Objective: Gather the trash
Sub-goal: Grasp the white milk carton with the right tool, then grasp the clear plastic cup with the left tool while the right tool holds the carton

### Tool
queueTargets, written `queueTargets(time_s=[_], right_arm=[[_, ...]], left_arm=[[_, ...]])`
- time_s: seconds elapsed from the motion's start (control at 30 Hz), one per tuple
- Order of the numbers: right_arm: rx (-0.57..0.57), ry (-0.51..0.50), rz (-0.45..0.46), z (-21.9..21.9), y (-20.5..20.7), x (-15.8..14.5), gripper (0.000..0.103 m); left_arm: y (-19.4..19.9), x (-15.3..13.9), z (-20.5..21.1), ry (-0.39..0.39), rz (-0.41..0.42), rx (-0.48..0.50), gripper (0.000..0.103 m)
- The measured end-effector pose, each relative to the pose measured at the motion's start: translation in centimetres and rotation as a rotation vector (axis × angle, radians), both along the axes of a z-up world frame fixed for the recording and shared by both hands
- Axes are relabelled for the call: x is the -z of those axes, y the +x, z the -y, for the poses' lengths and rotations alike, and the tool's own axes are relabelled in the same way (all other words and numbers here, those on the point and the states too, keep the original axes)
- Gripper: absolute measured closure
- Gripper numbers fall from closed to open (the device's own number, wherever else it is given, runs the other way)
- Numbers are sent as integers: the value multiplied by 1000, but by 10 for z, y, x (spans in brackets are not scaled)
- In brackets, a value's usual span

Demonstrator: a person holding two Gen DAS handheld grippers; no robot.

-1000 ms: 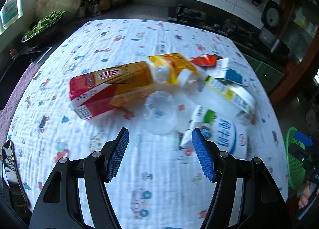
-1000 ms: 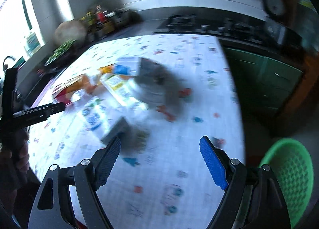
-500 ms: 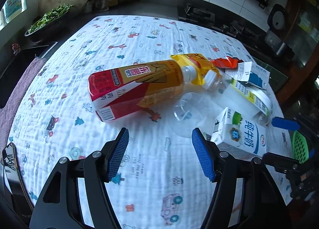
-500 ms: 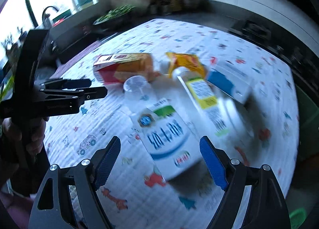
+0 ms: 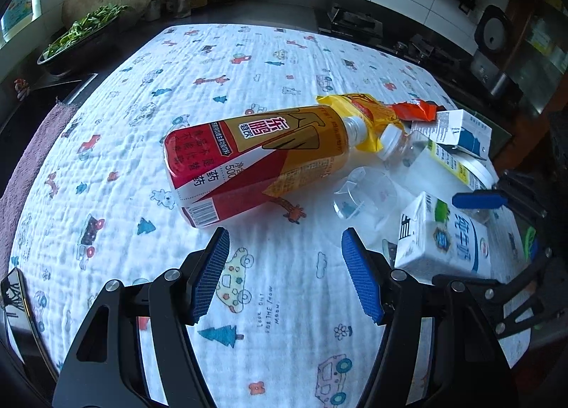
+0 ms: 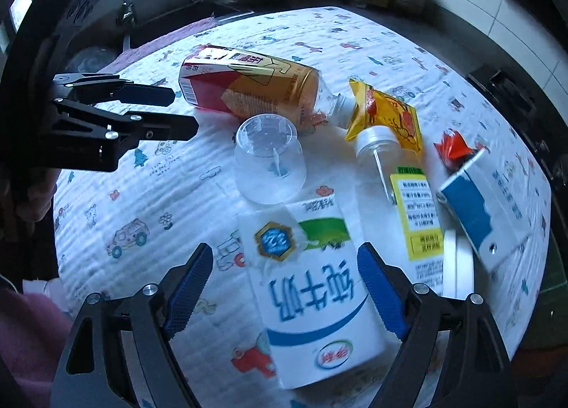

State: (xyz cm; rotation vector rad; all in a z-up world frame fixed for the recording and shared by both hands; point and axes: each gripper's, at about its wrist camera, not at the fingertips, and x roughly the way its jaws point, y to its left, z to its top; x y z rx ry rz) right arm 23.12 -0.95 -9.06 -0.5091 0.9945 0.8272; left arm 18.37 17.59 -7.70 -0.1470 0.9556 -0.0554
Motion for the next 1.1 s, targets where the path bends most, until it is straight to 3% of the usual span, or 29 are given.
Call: queueTargets(time_s=[0.47, 0.57, 0.77, 0.87, 1.1], right_arm=[[-73, -54, -47, -12, 7, 15, 25], [-49, -50, -69, -9, 12, 19, 35], [-43, -47, -71, -3, 5, 19, 36], [-21, -36, -71, 2, -2, 16, 36], [54, -2, -69, 19, -17, 8, 37]], left_arm=[[11, 7, 12, -6, -6, 60, 38], [12, 8, 16, -6, -3, 79, 38], [17, 11, 30, -8, -6, 129, 38], [21, 13, 36, -5, -5, 141, 30], [34, 18, 48, -16, -6, 172, 30]])
